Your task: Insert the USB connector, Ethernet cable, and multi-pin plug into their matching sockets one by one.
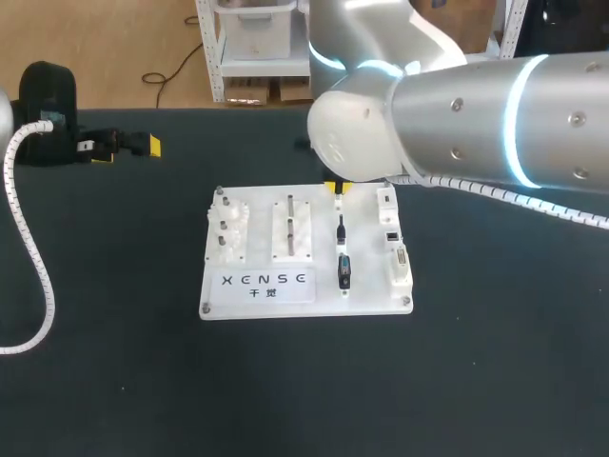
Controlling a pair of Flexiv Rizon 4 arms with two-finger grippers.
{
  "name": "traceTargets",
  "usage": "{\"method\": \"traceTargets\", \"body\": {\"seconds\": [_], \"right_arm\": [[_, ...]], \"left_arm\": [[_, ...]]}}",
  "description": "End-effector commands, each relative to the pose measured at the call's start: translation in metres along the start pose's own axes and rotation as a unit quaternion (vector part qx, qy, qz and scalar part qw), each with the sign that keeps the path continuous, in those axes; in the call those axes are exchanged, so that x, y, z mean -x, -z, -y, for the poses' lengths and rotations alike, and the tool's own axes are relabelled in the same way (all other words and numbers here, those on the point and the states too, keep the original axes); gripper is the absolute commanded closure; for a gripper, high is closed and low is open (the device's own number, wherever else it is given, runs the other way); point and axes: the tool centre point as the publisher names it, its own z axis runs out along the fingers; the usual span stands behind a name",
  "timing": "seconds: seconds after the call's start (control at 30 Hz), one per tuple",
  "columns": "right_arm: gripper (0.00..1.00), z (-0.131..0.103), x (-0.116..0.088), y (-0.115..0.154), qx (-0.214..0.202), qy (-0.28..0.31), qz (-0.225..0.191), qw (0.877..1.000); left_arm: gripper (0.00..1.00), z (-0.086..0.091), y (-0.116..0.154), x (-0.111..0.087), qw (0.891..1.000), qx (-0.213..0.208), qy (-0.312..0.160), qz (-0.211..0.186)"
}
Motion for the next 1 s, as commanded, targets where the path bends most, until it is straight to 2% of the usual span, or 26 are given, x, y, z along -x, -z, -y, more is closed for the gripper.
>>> {"method": "traceTargets", "body": {"seconds": [0.03,0.27,0.53,0.8,1.0], "right_arm": [[1.0,0.003,-0.004,0.007,0.004,-0.001,0.008,1.0],[1.0,0.011,-0.002,0.021,0.009,-0.008,0.026,1.0],[1.0,0.038,-0.001,0.026,-0.009,-0.018,0.046,0.999],[1.0,0.063,0.0,0.024,-0.021,-0.033,0.043,0.998],[1.0,0.07,-0.003,0.019,-0.028,-0.039,0.036,0.998]], "left_arm": [[0.0,0.0,0.0,0.0,1.0,0.0,0.0,0.0],[0.0,0.0,0.0,0.0,1.0,0.0,0.0,0.0],[0.0,0.0,0.0,0.0,1.0,0.0,0.0,0.0],[0.0,0.0,0.0,0.0,1.0,0.0,0.0,0.0],[0.0,0.0,0.0,0.0,1.0,0.0,0.0,0.0]]}}
